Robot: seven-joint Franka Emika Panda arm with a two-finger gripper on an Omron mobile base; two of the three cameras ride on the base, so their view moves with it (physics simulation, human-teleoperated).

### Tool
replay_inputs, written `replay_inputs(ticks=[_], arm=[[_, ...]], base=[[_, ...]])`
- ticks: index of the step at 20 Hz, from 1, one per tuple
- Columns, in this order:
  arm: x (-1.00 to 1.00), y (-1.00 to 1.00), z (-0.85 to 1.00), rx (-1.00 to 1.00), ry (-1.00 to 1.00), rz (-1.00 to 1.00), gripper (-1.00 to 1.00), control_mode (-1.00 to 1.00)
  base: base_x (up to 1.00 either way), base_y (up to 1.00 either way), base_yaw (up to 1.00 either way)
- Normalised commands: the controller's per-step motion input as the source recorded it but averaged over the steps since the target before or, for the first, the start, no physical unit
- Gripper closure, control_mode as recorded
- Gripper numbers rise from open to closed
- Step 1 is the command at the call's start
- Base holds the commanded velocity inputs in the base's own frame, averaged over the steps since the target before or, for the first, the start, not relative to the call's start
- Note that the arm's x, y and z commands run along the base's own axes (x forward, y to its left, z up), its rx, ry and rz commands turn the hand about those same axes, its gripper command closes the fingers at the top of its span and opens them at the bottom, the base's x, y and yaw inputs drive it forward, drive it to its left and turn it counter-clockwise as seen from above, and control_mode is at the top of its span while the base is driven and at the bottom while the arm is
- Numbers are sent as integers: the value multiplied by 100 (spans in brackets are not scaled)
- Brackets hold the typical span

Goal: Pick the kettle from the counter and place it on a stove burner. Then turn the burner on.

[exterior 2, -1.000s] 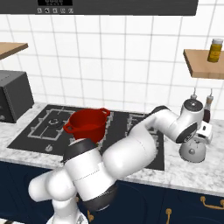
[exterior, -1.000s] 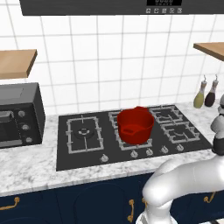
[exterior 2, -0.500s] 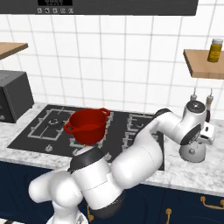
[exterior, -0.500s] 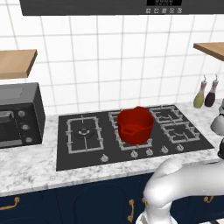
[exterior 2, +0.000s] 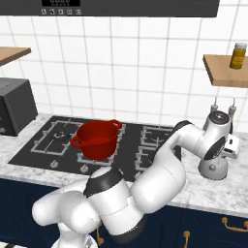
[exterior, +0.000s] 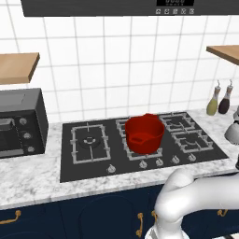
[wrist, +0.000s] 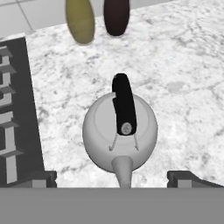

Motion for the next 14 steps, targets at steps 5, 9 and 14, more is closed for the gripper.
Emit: replay_inputs(ticks=[5,9,14], arm=[[11,-7,-9,0,0,0,-100,-100],[12,-6,-13,0,0,0,-100,-100],[8,-12,-8,0,0,0,-100,-100]], base=[[0,0,0],[0,0,0],[0,0,0]])
